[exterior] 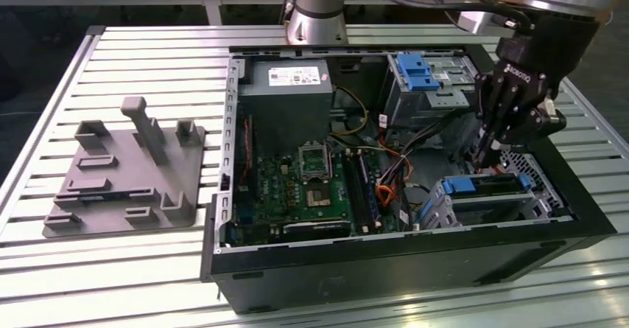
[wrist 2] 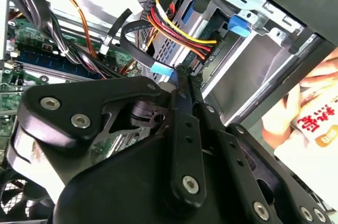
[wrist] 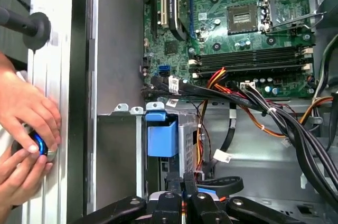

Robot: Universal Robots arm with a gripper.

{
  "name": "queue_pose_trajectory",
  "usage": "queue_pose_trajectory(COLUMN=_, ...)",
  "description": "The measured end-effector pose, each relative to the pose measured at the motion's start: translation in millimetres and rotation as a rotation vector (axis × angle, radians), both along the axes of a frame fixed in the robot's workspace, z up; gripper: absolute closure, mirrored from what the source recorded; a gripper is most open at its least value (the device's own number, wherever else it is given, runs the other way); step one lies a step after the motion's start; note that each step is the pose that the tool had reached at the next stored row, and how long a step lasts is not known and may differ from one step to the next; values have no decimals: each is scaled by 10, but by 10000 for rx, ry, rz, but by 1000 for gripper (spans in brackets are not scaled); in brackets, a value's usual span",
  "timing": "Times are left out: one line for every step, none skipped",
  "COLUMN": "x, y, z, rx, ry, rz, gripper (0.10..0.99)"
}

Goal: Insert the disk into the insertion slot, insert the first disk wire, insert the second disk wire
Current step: 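Insert the second disk wire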

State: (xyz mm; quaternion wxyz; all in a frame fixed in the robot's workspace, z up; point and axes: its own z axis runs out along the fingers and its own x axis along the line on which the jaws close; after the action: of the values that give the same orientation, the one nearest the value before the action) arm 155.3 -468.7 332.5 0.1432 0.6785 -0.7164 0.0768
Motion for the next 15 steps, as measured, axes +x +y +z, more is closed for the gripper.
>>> queue_pose_trajectory(x=0, y=-21, z=0, rx=128, ry=0, rz=-1, gripper=941)
queue_pose_trajectory(x=-1, y=-32, z=0, rx=242, ry=0, rz=-1, gripper=941)
queue_pose_trajectory(x=-1, y=-40, z=1, rx=410, ry=-3, rz=-1, gripper=941)
queue_pose_trajectory(x=-1, y=-46, z=0, rx=591, ry=-11, rz=-1, gripper=941)
queue_pose_trajectory(x=-1, y=-52, z=0, rx=788, ry=-21, rz=-2, gripper=941)
queue_pose_trajectory(x=-1, y=-58, z=0, rx=966, ry=-30, rz=-1, gripper=941)
queue_pose_trajectory(x=-1, y=-65, z=1, rx=1144, ry=-36, rz=-1, gripper=941)
queue_pose_trajectory(x=-1, y=-72, z=2, rx=1314, ry=-38, rz=-1, gripper=941)
queue_pose_trajectory(x=0, y=-83, z=10, rx=1429, ry=-38, rz=-1, gripper=941)
queue_pose_trajectory(x=-1, y=-95, z=22, rx=1508, ry=-38, rz=-1, gripper=941)
queue_pose_trajectory(x=-1, y=-110, z=39, rx=1565, ry=-38, rz=-1, gripper=941)
queue_pose_trajectory(x=-1, y=-127, z=58, rx=1591, ry=-38, rz=-2, gripper=941)
queue_pose_trajectory(x=-1, y=-146, z=77, rx=1611, ry=-39, rz=-2, gripper=941)
queue_pose_trajectory(x=-1, y=-165, z=89, rx=1631, ry=-38, rz=-2, gripper=941)
queue_pose_trajectory(x=-1, y=-185, z=94, rx=1646, ry=-38, rz=-2, gripper=941)
